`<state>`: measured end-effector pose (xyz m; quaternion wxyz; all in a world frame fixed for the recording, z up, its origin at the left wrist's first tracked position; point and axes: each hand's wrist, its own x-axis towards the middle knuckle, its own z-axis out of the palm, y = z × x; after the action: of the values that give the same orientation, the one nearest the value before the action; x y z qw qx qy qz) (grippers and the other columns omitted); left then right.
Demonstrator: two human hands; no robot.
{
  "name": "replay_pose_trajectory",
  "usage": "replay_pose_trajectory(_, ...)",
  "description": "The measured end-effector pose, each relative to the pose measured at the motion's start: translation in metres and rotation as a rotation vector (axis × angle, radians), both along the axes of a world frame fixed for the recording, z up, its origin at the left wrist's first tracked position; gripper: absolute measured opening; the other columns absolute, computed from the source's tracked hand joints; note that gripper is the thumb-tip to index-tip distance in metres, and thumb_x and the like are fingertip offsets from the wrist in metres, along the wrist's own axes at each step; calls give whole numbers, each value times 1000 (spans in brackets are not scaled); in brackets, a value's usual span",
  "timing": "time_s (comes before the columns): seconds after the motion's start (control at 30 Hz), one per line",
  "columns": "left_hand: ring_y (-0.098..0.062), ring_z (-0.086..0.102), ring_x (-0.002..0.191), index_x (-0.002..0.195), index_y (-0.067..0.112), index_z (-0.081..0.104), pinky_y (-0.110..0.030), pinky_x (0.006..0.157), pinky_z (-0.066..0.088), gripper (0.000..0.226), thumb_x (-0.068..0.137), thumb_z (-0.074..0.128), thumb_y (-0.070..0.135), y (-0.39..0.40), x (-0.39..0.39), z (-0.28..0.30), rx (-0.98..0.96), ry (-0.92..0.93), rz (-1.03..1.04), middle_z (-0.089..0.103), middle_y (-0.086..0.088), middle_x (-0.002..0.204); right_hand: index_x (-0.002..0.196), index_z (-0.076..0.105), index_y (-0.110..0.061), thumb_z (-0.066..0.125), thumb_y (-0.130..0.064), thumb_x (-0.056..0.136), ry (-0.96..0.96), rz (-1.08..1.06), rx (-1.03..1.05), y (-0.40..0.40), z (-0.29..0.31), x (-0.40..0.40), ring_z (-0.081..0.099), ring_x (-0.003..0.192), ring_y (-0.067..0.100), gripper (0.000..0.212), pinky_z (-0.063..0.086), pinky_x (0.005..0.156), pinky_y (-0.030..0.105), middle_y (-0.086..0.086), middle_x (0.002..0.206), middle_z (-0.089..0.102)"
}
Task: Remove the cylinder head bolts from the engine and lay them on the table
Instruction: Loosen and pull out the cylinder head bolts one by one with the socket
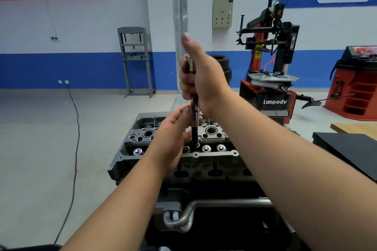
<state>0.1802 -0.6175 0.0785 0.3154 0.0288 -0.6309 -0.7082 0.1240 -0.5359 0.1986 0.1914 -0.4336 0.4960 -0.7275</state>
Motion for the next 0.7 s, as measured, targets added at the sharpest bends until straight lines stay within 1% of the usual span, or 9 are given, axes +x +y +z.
replay_pose_trajectory(0.07,-15,70,108,103,30,81,-34,91,49,30,95,56,47,0,2,0,-4,-9,-6,76,-5,112,64,44,-21,59,-51,87,20,76,36,3,3,-5,20,51,17,40,21,48,29,-3,53,28)
replay_pose_trajectory(0.13,-13,71,100,96,31,82,-34,91,49,27,97,59,45,1,1,1,-2,-5,2,77,-2,102,68,46,-20,56,-46,92,9,54,55,4,4,-3,23,49,16,37,25,48,29,-3,53,30)
replay_pose_trajectory(0.23,-12,70,91,103,23,77,-42,96,49,23,91,68,40,3,-2,1,13,26,64,77,-1,95,80,50,-14,51,-43,99,67,-243,57,-1,3,6,43,56,17,35,39,57,36,-1,61,48)
replay_pose_trajectory(0.3,-16,70,90,110,16,71,-46,98,52,35,84,77,39,4,-3,1,1,31,117,76,-6,99,82,55,-16,46,-37,101,34,-349,-7,-4,2,11,49,65,17,30,43,63,38,1,70,55)
replay_pose_trajectory(0.37,-15,70,92,114,16,69,-41,92,52,49,79,85,45,3,-3,1,-14,20,125,77,-5,104,74,56,-16,42,-34,103,-20,-275,-64,-5,2,11,44,58,15,37,37,59,35,0,62,51)
replay_pose_trajectory(0.43,-11,71,97,118,22,70,-37,92,49,42,85,75,47,2,-2,-1,-20,-8,93,78,0,108,66,54,-17,42,-41,103,-33,-119,-44,-4,2,7,34,47,13,46,28,50,30,-4,52,43)
replay_pose_trajectory(0.53,-14,70,108,108,35,77,-48,106,45,32,95,55,54,0,-1,-2,-63,-58,37,77,1,114,63,48,-20,52,-49,97,2,92,19,1,4,-1,23,46,14,45,21,48,28,-6,50,32)
replay_pose_trajectory(0.63,-15,70,102,98,34,80,-46,101,46,35,92,58,60,-1,-1,-1,-89,-43,27,77,1,103,67,45,-18,56,-36,96,58,67,15,3,2,-1,23,49,15,35,19,51,33,-4,52,32)
replay_pose_trajectory(0.7,-12,69,91,94,34,79,-37,88,49,27,92,64,56,1,-2,0,-64,-18,49,76,3,94,79,47,-13,55,-34,97,66,-93,-13,0,-1,6,29,55,22,29,24,56,40,5,60,37)
